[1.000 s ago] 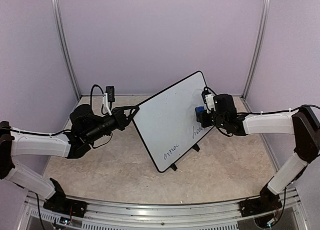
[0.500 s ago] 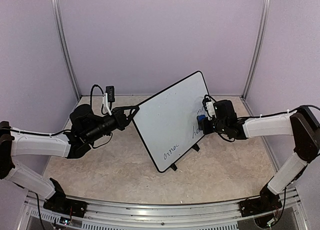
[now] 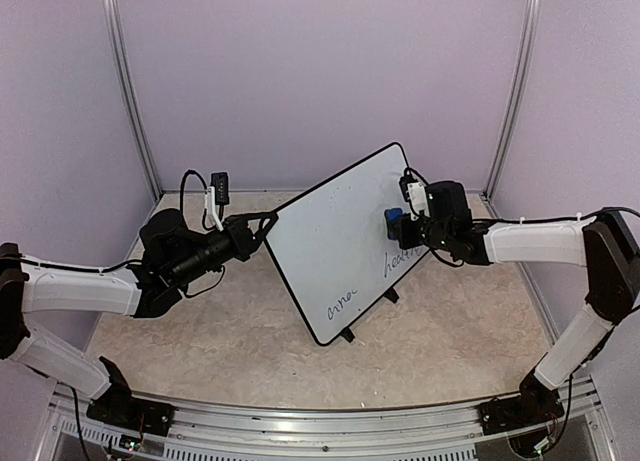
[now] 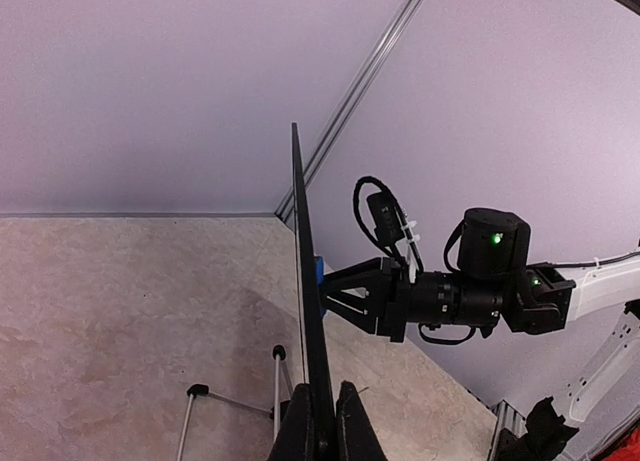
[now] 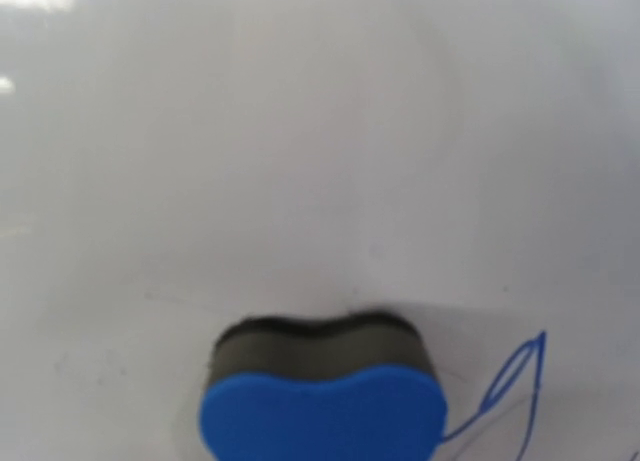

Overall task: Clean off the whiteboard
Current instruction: Erase the whiteboard at the center of the board.

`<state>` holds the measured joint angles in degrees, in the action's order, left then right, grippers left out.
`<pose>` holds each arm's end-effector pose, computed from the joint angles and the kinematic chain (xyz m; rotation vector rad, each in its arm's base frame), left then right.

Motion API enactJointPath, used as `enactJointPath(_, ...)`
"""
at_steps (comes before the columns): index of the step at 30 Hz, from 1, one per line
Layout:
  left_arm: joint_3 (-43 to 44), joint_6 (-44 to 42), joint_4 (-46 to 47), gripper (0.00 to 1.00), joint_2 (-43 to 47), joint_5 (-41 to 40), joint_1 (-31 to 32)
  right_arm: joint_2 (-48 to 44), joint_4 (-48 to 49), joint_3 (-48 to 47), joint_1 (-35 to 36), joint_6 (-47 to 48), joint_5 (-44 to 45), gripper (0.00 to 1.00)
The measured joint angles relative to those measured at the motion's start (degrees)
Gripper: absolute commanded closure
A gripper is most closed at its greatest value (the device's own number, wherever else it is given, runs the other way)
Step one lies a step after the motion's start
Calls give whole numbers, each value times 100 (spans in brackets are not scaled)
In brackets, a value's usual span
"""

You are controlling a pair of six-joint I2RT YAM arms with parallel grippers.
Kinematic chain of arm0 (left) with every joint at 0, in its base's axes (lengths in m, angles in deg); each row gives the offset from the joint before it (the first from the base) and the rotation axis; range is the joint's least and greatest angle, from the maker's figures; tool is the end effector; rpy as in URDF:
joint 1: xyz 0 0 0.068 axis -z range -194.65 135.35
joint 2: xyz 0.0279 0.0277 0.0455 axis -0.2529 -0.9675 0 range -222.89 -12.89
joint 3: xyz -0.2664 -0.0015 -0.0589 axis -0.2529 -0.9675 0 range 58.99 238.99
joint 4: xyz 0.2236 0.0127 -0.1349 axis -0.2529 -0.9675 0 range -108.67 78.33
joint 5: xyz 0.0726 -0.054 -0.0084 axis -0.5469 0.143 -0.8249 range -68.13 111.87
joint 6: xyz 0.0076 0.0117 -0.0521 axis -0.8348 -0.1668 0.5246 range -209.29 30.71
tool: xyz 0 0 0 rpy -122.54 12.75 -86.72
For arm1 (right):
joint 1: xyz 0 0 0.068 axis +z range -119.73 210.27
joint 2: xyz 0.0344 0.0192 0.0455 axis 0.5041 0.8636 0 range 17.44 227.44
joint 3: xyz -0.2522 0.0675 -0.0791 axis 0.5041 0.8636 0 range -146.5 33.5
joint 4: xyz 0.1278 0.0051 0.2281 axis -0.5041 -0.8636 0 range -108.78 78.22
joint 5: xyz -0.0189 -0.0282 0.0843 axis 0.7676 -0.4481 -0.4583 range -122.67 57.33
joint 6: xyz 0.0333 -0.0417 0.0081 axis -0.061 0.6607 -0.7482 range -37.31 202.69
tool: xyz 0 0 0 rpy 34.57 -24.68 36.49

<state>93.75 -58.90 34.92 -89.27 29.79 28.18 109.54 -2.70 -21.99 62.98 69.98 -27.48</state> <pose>0.2091 -0.2005 0.2617 0.2911 1.5651 -1.1209 0.3040 0.1915 0.2287 -0.3037 2.0506 0.3985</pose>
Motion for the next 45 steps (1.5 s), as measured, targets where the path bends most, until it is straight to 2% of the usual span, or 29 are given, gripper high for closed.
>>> enactJointPath(6, 0, 4, -4, 100, 0, -7, 0, -17, 538, 566, 0, -120, -2, 76)
enactJointPath(12, 0, 15, 0, 100, -2, -4, 0, -15, 601, 1029, -48, -212, -20, 76)
enactJointPath(22, 0, 15, 0, 100, -2, -4, 0, -15, 535, 992, -114, -236, -197, 76)
enactJointPath(33, 0, 4, 2, 100, -2, 0, 0, 28, 160, 247, -361, -284, -302, 76)
enactJointPath(40, 0, 2, 2, 100, -2, 0, 0, 39, 380, 369, -404, -446, -503, 77)
enactJointPath(45, 11, 2, -24, 100, -2, -2, 0, 37, 787, 833, -411, -555, -713, 77)
